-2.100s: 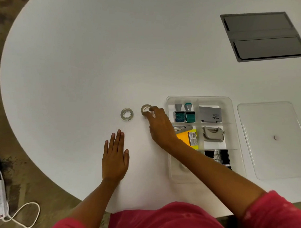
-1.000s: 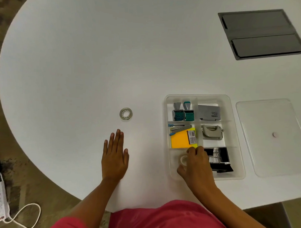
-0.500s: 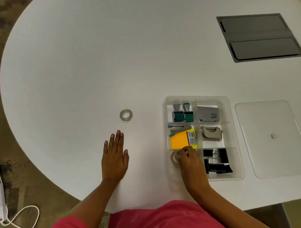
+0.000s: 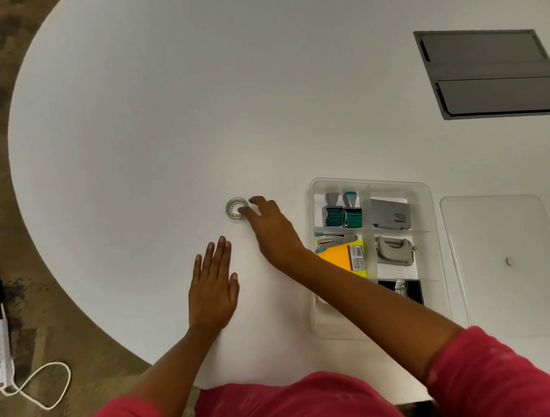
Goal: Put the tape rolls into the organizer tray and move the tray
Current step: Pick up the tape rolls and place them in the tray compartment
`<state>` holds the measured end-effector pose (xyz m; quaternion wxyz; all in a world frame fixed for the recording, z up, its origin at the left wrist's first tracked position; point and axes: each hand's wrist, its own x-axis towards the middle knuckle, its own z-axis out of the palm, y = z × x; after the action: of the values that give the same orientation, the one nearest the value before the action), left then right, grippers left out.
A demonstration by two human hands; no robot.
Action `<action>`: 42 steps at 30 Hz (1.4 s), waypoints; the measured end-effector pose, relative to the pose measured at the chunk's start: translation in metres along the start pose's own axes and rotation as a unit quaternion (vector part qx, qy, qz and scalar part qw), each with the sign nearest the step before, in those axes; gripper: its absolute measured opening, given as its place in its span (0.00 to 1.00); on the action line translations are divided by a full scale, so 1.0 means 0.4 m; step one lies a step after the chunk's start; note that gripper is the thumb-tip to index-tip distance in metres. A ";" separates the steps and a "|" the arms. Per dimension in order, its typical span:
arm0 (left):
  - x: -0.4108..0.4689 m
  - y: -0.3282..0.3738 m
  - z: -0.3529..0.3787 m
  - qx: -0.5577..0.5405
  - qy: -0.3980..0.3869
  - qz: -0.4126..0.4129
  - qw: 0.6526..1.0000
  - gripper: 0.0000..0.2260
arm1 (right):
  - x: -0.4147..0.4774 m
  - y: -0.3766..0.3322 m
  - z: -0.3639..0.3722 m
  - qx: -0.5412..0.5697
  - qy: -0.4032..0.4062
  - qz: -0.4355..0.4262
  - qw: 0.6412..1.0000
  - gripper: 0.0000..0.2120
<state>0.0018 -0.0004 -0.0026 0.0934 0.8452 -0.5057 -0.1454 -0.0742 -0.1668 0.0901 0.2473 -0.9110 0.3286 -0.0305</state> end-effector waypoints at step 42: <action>-0.020 0.100 -0.046 -0.068 -0.011 -0.060 0.996 0.27 | -0.561 0.201 -0.042 -0.106 0.153 0.138 0.973 0.20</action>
<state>-0.0287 -0.0121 0.0283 0.1363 0.8641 -0.4439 -0.1942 -0.3000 -0.0895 0.0911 0.0977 -0.8624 0.4865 -0.1001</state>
